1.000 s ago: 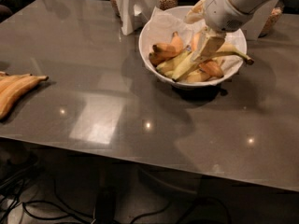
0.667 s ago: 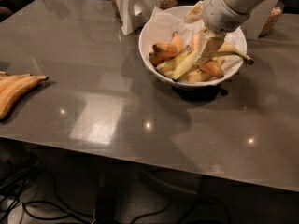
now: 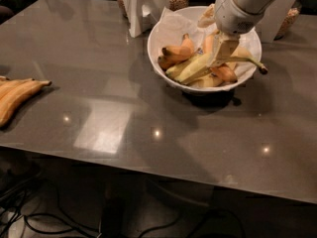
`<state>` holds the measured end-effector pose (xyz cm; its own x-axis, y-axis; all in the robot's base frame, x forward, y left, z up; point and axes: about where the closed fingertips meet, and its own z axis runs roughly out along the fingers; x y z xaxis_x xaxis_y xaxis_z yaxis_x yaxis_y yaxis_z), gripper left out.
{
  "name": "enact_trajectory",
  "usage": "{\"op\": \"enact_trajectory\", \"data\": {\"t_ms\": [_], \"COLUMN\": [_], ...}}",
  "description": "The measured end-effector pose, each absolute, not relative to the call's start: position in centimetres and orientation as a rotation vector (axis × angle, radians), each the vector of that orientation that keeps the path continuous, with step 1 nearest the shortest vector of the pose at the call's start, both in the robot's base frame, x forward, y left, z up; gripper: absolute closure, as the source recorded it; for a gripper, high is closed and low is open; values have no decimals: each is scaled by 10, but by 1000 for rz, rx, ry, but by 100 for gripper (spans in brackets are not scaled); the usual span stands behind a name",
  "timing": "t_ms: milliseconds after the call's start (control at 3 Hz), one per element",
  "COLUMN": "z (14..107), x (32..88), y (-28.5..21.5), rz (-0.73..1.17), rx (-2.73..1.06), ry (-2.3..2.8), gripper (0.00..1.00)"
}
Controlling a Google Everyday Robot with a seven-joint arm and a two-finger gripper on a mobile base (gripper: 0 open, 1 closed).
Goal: Pick banana from white bowl
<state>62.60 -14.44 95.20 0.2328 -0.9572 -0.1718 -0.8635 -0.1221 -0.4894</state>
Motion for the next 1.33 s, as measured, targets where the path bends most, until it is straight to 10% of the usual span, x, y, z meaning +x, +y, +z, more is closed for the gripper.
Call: {"op": "enact_trajectory", "data": {"t_ms": [667,1333], "z": [931,923], "x": [637,634], "y": [-167,-180], "rz": [-320,-319], "rx": [-2082,-2088], "ry": [1742,1789], "gripper": [42,77]}}
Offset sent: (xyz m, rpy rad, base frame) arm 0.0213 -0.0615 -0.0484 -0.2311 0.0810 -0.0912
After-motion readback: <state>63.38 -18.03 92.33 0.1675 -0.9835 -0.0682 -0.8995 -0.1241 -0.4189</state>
